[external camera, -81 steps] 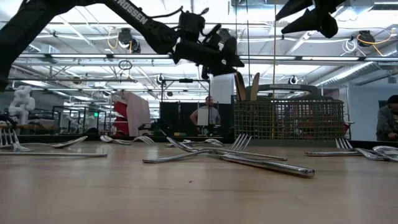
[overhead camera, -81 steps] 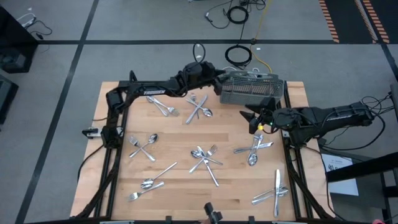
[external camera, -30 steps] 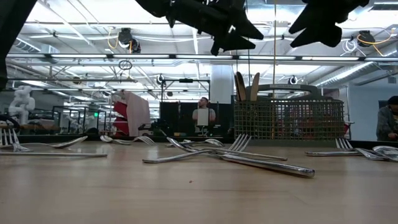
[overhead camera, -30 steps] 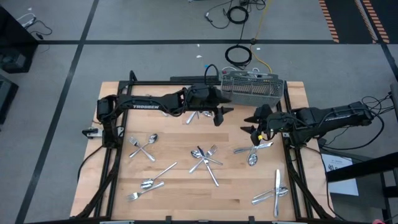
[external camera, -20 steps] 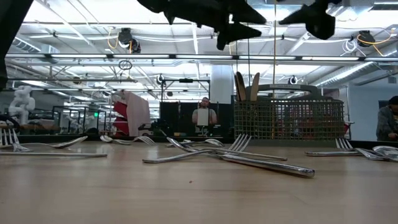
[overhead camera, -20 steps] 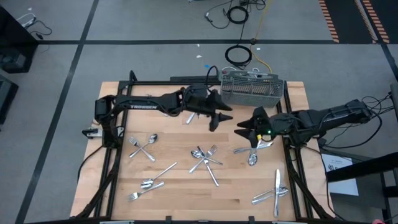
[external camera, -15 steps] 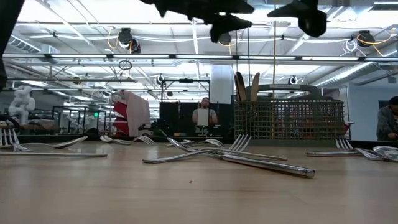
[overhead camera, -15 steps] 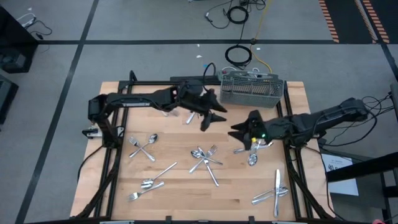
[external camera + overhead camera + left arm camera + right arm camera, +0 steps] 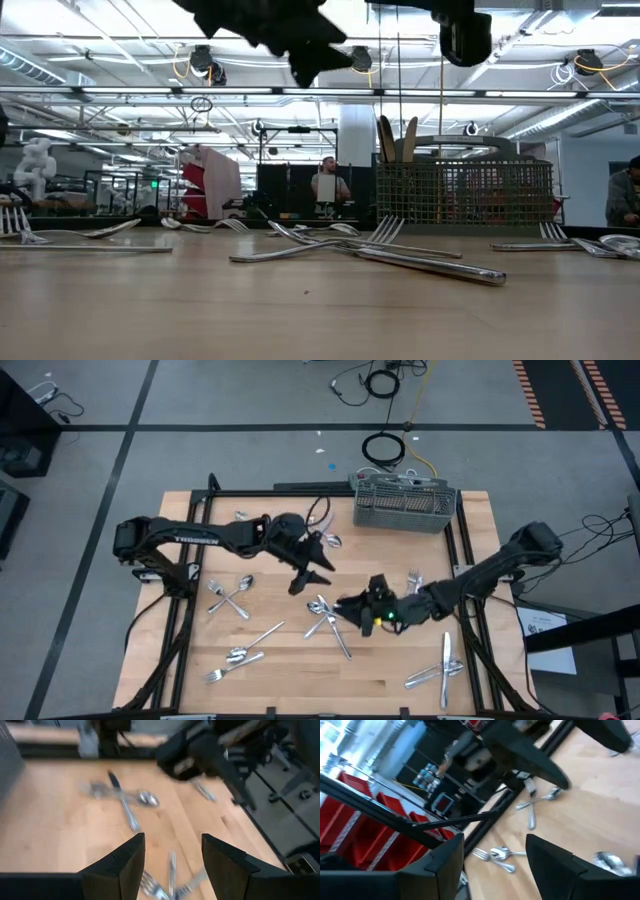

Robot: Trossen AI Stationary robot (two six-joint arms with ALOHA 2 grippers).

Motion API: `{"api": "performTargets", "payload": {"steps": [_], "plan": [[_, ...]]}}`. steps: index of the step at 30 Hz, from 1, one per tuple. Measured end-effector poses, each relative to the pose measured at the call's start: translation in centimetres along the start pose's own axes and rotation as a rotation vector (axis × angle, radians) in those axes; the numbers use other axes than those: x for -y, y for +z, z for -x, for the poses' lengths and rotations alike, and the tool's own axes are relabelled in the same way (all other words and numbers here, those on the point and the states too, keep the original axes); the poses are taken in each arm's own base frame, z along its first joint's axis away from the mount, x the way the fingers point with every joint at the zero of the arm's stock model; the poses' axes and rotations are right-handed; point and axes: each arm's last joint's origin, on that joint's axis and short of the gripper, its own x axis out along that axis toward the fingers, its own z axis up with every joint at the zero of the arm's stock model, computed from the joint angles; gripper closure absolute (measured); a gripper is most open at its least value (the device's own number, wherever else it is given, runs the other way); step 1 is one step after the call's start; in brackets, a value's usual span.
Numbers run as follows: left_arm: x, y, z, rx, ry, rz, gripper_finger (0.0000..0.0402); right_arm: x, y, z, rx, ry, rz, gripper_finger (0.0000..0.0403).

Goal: Sort silverware
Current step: Put the silver knife into the silverware basket

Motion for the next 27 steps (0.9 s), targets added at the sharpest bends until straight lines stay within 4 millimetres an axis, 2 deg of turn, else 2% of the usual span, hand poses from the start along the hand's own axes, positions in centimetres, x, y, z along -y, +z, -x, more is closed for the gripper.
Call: {"api": "performTargets", "payload": {"steps": [6,12,17,22,27], "plan": [[1.5,-1.1,-1.1,-0.039,0.037,0.004,0.0201,0.5,-2.6,0.2,-0.040,-0.065,-0.037,0.0200],[2.3,-1.7,-2.3,-0.057,0.193,-0.022,0.0201,0.6,-3.3,0.7,-0.070,-0.085,-0.029,0.0200],[2.2,-2.2,-4.2,-0.035,0.182,-0.011,0.0201,-0.1,-3.1,1.5,-0.066,-0.061,0.037,0.0200],[1.9,-3.4,-6.3,-0.035,0.173,0.060,0.0201,-1.8,-2.1,3.6,0.000,-0.022,0.130,0.0200],[1.7,-3.9,-6.7,-0.059,0.190,0.167,0.0201,-3.1,-0.8,6.0,0.024,0.000,0.223,0.0200]]}}
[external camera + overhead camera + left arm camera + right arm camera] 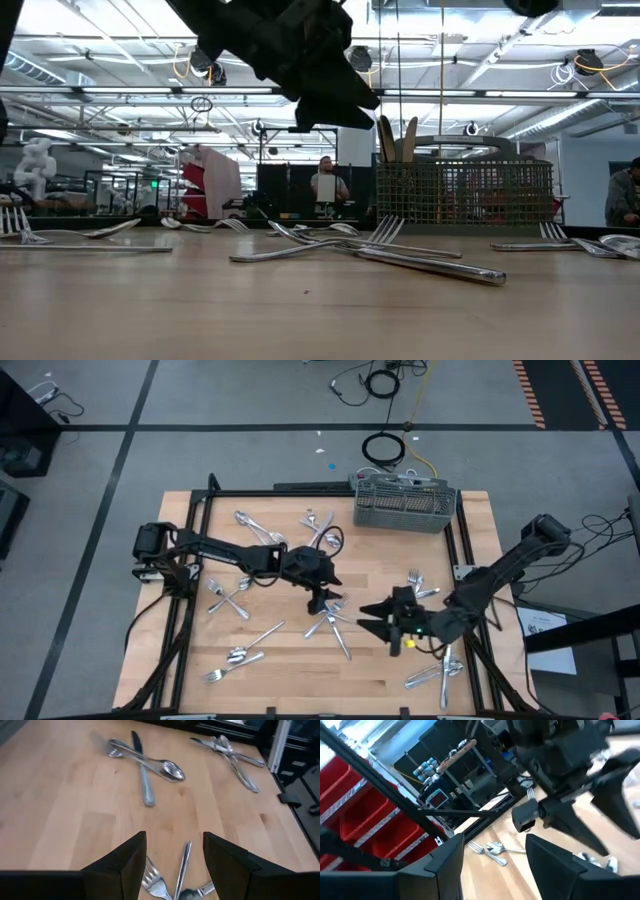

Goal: Sort silverware
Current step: Put the silver knife into the silverware basket

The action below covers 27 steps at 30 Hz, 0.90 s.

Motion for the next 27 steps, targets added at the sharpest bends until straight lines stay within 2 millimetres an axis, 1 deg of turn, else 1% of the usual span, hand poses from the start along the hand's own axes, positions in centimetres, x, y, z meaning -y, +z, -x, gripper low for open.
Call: {"api": "performTargets", "payload": {"steps": [5,9,11,15,18,21,25,27], "plan": [[-0.2,-0.2,0.2,-0.020,0.067,0.065,0.0201,0.3,1.0,1.1,-0.020,-0.016,0.061,0.0200],[0.0,-0.4,0.2,-0.039,0.059,0.121,0.0201,0.7,1.3,1.6,-0.047,-0.044,0.093,0.0200],[0.9,-0.6,0.1,-0.059,-0.005,0.030,0.0201,0.9,1.2,1.7,-0.058,-0.053,0.107,0.0200],[3.3,-2.1,-0.2,-0.158,-0.075,-0.317,0.0208,1.1,1.1,1.7,-0.076,-0.070,0.134,0.0200],[4.0,-2.8,-0.6,-0.187,-0.111,-0.513,0.0210,1.3,1.0,1.7,-0.085,-0.083,0.146,0.0200],[4.3,-2.8,-1.3,-0.190,-0.126,-0.592,0.0210,1.3,1.0,1.7,-0.084,-0.083,0.145,0.0200],[4.4,-1.8,-2.8,-0.178,-0.167,-0.592,0.0210,1.3,1.0,1.7,-0.089,-0.078,0.139,0.0200],[4.5,-1.7,-3.8,-0.207,-0.203,-0.589,0.0210,1.2,1.0,1.7,-0.092,-0.076,0.126,0.0200]]}}
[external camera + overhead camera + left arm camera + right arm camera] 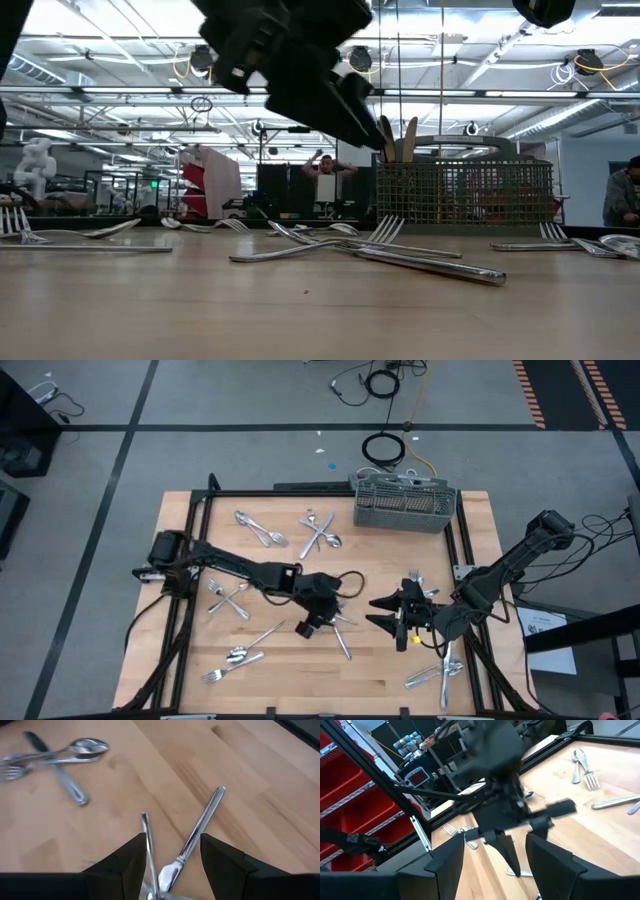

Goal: Sort silverware
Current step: Put the silver knife into the silverware basket

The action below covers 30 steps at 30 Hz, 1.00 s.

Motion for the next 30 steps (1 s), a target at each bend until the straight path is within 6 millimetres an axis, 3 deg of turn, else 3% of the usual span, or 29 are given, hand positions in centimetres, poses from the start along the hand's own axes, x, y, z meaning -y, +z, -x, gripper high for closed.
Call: {"api": "performTargets", "payload": {"steps": [5,11,19,30], "plan": [[-0.4,0.9,-2.4,-0.054,-0.062,-0.073,0.0210,-0.1,-0.2,0.2,-0.010,0.007,-0.006,0.0200],[-0.5,0.1,-4.3,-0.130,-0.135,-0.110,0.0210,-0.4,-0.6,0.5,-0.025,0.022,-0.045,0.0200],[-0.3,-0.9,-5.7,-0.161,-0.156,-0.129,0.0210,-0.9,-2.2,0.3,-0.058,0.021,-0.093,0.0200],[-0.3,-1.3,-5.8,-0.181,-0.148,-0.141,0.0210,-1.0,-3.6,-0.4,-0.075,0.005,-0.133,0.0200]]}}
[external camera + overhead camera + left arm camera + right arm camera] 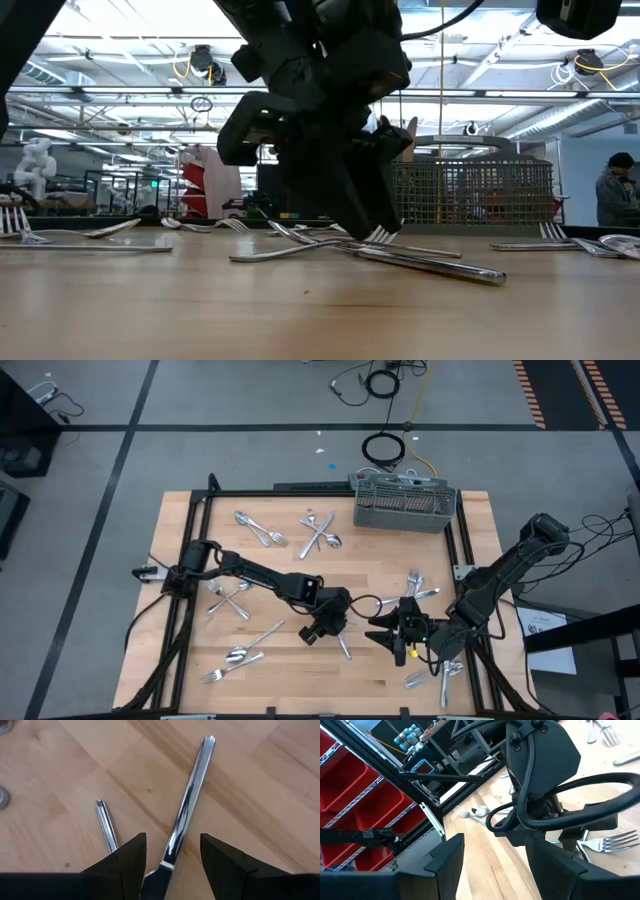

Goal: Sort silverware
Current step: Put the silver knife into the silverware basket

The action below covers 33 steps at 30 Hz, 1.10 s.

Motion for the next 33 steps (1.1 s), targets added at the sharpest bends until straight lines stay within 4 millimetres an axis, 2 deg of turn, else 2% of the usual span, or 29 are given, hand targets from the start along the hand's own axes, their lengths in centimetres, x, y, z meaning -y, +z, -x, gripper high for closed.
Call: {"api": "performTargets", "payload": {"steps": [9,33], "plan": [[0.5,-0.9,-0.4,-0.028,-0.017,0.009,0.0211,0.0,0.0,0.0,0.007,-0.004,0.010,0.0200],[0.6,-1.4,-1.4,-0.033,-0.039,0.015,0.0211,0.1,0.3,0.0,0.071,-0.042,0.019,0.0200]]}}
